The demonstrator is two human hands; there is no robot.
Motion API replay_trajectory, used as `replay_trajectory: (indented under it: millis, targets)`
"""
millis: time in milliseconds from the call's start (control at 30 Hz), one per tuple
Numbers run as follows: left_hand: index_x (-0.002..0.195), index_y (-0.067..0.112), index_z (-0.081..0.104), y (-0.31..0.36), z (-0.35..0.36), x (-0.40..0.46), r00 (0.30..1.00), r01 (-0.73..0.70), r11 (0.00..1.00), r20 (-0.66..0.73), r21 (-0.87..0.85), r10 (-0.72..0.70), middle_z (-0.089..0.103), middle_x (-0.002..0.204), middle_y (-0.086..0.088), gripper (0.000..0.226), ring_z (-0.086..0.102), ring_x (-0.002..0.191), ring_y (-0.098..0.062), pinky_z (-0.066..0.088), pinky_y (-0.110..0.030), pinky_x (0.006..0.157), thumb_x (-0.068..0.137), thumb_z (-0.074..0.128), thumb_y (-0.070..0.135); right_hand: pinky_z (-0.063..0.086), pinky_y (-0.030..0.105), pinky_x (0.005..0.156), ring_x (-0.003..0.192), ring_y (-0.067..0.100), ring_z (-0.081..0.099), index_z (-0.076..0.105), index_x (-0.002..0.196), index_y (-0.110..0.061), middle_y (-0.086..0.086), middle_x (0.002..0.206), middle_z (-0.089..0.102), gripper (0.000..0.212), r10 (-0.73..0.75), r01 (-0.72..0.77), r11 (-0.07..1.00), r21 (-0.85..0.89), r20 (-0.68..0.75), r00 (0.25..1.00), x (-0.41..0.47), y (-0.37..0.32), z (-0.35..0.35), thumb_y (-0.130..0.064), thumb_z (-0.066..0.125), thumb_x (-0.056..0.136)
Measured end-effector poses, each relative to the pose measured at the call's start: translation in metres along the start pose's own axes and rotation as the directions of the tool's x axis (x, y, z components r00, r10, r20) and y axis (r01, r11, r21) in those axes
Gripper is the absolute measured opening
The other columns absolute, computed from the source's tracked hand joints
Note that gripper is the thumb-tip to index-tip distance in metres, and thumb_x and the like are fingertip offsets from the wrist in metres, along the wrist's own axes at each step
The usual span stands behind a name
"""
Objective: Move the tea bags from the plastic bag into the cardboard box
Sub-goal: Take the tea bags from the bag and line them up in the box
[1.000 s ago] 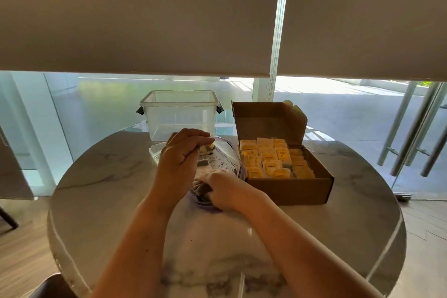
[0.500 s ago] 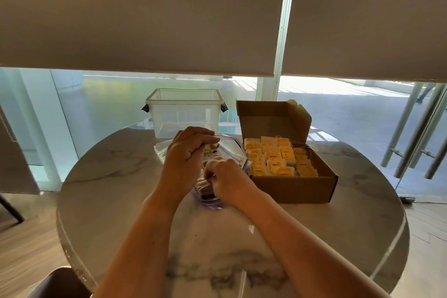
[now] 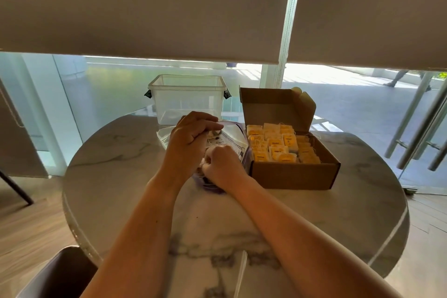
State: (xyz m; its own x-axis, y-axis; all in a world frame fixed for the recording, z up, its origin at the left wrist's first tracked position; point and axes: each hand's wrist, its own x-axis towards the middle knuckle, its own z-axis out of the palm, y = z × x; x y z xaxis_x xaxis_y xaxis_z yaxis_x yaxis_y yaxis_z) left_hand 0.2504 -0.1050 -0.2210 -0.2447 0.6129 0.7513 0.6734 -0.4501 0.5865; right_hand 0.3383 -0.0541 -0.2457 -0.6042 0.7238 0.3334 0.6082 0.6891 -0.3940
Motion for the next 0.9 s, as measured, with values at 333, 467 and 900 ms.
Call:
replay_trajectory:
  millis: [333,467,900]
  targets:
    - [0.089,0.010,0.073,0.002,-0.001,0.001,1.000,0.002,1.000,-0.001,-0.017,-0.002,0.064,0.102,0.000,0.034,0.059,0.102,-0.013,0.049,-0.027,0.090,0.083,0.046,-0.010,0.045,0.019,0.078,0.081,0.015,0.058,0.069,0.089,-0.005,0.008,0.090,0.068,0.016,-0.034,0.049,0.998,0.048,-0.277,0.960,-0.003,0.000,-0.016,-0.001,0.054,0.085]
    - [0.092,0.014,0.073,0.004,-0.001,0.000,0.998,0.057,0.997,0.010,0.054,-0.058,0.060,0.106,0.007,0.037,0.051,0.107,-0.011,0.035,-0.007,0.089,0.078,0.041,0.004,0.046,0.019,0.063,0.070,0.014,0.059,0.067,0.089,-0.005,0.006,0.084,0.068,0.010,0.055,0.047,0.959,0.280,-0.344,0.937,-0.011,-0.001,-0.033,-0.002,0.058,0.085]
    - [0.084,0.049,0.050,0.012,0.006,0.000,0.984,0.178,0.984,-0.018,0.019,-0.178,0.058,0.110,0.010,0.013,0.041,0.116,-0.014,0.038,-0.047,0.097,0.081,0.052,0.037,0.050,0.020,0.041,0.046,0.012,0.062,0.061,0.095,-0.010,0.005,0.070,0.069,0.017,0.203,-0.073,0.562,0.824,-0.052,0.978,-0.026,0.009,-0.076,0.004,0.055,0.089]
